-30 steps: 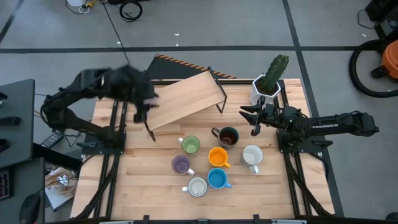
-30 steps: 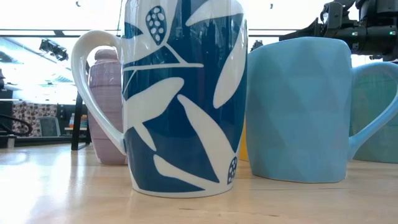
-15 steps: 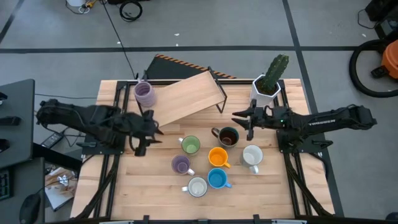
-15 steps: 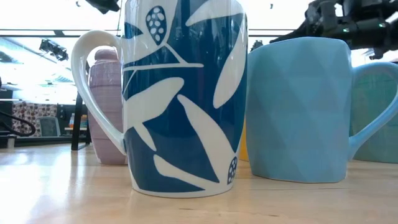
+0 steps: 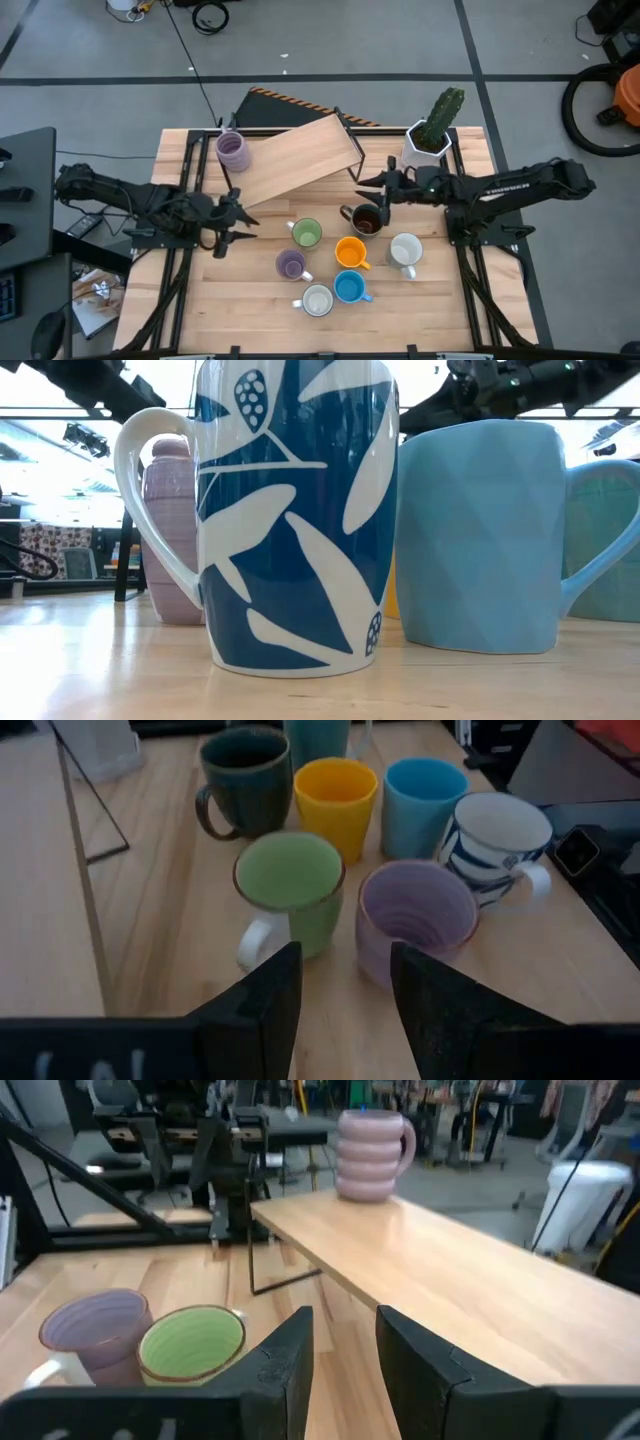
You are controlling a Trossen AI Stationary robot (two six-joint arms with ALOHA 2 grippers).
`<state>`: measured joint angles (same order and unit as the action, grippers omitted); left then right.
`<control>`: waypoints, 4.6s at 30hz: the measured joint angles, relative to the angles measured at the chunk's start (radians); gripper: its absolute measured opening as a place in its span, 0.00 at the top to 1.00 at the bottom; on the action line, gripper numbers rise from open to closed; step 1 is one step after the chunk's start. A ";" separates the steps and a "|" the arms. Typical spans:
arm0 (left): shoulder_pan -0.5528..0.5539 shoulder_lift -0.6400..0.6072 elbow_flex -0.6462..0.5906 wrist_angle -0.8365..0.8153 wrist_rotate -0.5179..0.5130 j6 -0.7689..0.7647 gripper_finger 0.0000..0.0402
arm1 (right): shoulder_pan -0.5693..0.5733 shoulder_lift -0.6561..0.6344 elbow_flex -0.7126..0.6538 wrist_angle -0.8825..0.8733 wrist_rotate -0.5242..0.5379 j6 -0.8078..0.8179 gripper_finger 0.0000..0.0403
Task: Place coffee mugs
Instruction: Adjust the blue-green mug on the table
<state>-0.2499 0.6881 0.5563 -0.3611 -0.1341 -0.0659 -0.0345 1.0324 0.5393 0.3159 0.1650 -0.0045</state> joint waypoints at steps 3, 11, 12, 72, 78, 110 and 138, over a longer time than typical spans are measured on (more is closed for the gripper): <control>-0.013 -0.023 -0.057 0.066 0.000 -0.009 0.60 | 0.000 0.032 0.073 -0.112 0.000 0.020 0.71; -0.066 -0.030 -0.156 0.221 -0.004 -0.015 0.60 | 0.000 0.084 0.223 -0.348 0.000 0.054 0.71; -0.072 -0.029 -0.163 0.241 -0.004 -0.015 0.60 | 0.000 0.090 0.235 -0.359 0.000 0.054 0.71; -0.087 -0.028 -0.021 0.319 -0.248 0.048 0.60 | 0.438 0.404 0.720 -1.463 0.051 0.792 0.65; -0.066 -0.027 -0.019 0.306 -0.265 0.033 0.60 | 0.462 0.406 0.689 -1.463 0.014 0.921 0.60; -0.096 -0.028 0.080 0.188 -0.257 0.109 0.60 | 0.473 0.512 0.673 -1.592 -0.112 1.047 0.59; -0.107 0.032 0.090 0.122 -0.269 0.077 0.60 | 0.447 0.327 0.605 -1.699 0.103 1.143 0.59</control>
<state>-0.3565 0.7201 0.6464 -0.2389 -0.4033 0.0109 0.4124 1.3598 1.1438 -1.3832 0.2679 1.1386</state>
